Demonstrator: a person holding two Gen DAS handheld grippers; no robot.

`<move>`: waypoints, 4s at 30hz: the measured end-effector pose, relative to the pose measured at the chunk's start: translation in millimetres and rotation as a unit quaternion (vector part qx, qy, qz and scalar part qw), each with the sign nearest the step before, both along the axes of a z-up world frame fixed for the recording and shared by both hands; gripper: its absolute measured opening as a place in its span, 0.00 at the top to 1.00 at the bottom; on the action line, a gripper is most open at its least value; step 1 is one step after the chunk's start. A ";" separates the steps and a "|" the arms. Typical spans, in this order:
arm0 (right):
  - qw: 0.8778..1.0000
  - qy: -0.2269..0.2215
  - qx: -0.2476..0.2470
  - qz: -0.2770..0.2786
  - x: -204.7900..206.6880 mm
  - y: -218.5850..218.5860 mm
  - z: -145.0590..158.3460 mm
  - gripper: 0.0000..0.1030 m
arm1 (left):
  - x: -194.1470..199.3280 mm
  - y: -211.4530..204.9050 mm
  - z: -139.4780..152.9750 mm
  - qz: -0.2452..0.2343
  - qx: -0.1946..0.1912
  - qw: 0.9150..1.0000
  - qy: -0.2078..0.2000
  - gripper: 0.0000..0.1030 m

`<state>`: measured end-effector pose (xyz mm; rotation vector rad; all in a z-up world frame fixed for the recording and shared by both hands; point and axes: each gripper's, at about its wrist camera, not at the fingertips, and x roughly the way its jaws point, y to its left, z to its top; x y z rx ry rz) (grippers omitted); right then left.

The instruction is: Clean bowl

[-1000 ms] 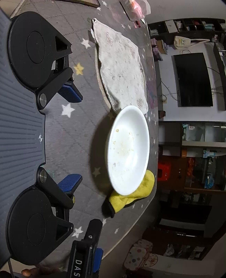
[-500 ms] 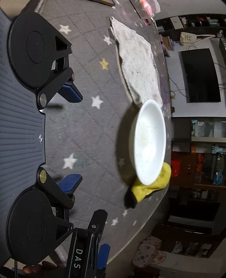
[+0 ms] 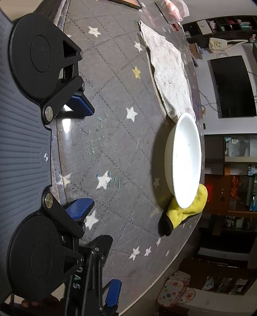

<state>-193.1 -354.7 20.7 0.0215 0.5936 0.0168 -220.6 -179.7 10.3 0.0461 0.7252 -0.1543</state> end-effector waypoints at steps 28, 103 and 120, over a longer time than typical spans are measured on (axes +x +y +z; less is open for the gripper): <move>1.000 -0.019 0.003 -0.019 -11.0 -0.3 -6.9 0.00 | -7.2 -3.6 0.7 0.010 0.002 1.000 0.016 0.05; 1.000 0.023 -0.008 -0.005 16.1 -4.4 2.8 0.00 | 20.3 -10.0 6.7 -0.008 0.012 0.997 0.080 0.01; 1.000 0.023 -0.009 0.001 31.3 -7.3 2.0 0.00 | 38.7 -11.0 5.1 -0.011 0.010 0.997 0.073 0.01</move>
